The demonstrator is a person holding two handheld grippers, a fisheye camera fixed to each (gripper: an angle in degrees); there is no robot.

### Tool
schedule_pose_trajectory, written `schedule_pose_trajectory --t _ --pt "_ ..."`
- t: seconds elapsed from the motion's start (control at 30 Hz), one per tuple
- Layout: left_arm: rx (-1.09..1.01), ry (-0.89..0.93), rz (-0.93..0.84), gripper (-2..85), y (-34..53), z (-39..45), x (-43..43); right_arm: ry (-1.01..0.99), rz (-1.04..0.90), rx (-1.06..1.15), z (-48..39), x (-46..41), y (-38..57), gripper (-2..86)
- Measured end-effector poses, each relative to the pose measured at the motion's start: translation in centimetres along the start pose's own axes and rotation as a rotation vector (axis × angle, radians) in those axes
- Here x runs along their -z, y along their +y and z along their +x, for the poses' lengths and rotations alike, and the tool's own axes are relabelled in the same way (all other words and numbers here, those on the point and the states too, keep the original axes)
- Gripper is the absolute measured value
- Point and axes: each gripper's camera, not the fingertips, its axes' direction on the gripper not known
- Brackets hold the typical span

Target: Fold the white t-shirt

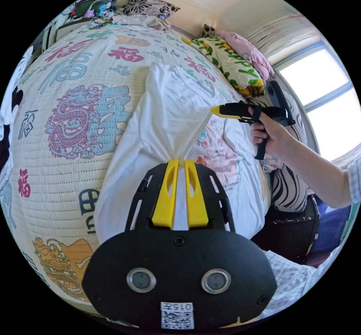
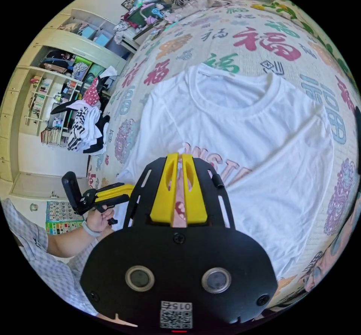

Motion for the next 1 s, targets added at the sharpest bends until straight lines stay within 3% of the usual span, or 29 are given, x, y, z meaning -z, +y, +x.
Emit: schedule_pose_trajectory --t 0.1,0.23,0.37,0.57,0.83,1.0 --pt "-0.044 -0.001 -0.033 1.5 -0.5 1.6 0.2 0.03 0.0 -0.047 1.4 1.5 0.8 3.0" --pt "-0.073 -0.041 0.067 1.6 -3.0 3.2 2.4 0.011 0.086 0.068 0.2 3.9 0.4 3.9" --pt "-0.036 -0.064 0.099 1.3 -7.2 2.4 2.0 0.146 -0.041 0.132 -1.2 1.4 -1.9 5.8" --pt "-0.079 -0.092 0.217 0.5 -16.4 2.7 2.0 0.126 -0.104 0.129 -1.0 1.7 -1.8 -0.2" --pt "-0.14 -0.196 -0.014 -0.7 -27.1 3.9 -5.4 0.116 -0.053 0.06 0.7 4.8 1.0 -0.8" --pt "-0.207 -0.239 -0.018 0.1 -28.6 6.1 -5.6 0.027 0.008 0.066 1.9 7.9 2.2 0.5"
